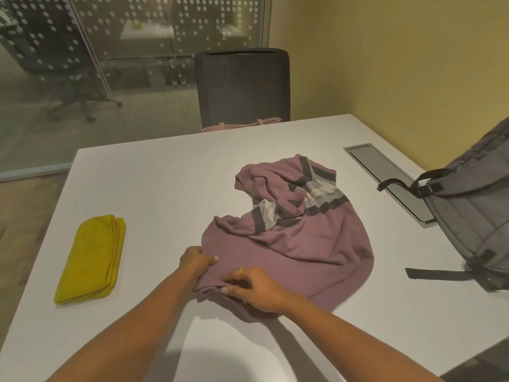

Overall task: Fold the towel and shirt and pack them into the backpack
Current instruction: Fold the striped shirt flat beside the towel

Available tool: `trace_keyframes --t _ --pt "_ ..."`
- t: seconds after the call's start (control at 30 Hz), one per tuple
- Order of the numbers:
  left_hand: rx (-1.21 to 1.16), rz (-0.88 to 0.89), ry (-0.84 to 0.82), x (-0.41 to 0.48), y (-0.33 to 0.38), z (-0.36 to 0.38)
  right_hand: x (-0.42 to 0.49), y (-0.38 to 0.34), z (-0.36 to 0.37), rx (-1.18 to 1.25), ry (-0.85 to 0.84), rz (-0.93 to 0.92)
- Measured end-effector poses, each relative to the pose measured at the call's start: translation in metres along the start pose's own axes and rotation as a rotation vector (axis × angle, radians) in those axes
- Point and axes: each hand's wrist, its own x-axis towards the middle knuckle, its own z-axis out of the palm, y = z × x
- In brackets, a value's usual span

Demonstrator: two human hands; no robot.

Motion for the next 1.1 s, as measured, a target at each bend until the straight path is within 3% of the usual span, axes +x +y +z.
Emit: trace_keyframes --t 0.13,0.27,0.4,0.63,0.73,0.93,1.0,1.1 --pt "0.031 0.021 0.122 0.01 -0.009 -0.027 -0.003 0.022 -0.026 -0.047 0.221 0.044" --pt "0.107 -0.019 0.268 0.017 -0.028 -0.06 -0.008 0.062 -0.06 -0.367 0.496 0.271" --pt "0.189 -0.034 0.376 0.019 -0.049 -0.087 -0.019 0.09 -0.076 -0.565 0.379 0.502" --pt "0.608 0.053 0.505 0.005 -0.037 -0.078 -0.013 0.085 -0.051 -0.53 0.282 0.372" --pt "0.695 0.241 0.417 0.006 -0.015 -0.059 -0.005 0.07 -0.045 -0.403 0.194 0.298" --pt "0.645 0.592 0.063 0.02 0.044 -0.01 0.01 0.048 -0.072 0.045 -0.3 0.44" --pt "0.657 0.65 -0.019 0.022 0.067 0.008 0.017 0.051 -0.084 -0.042 -0.168 0.424" --pt "0.624 0.678 -0.105 0.026 0.092 0.035 0.024 0.057 -0.098 -0.417 0.25 0.401"
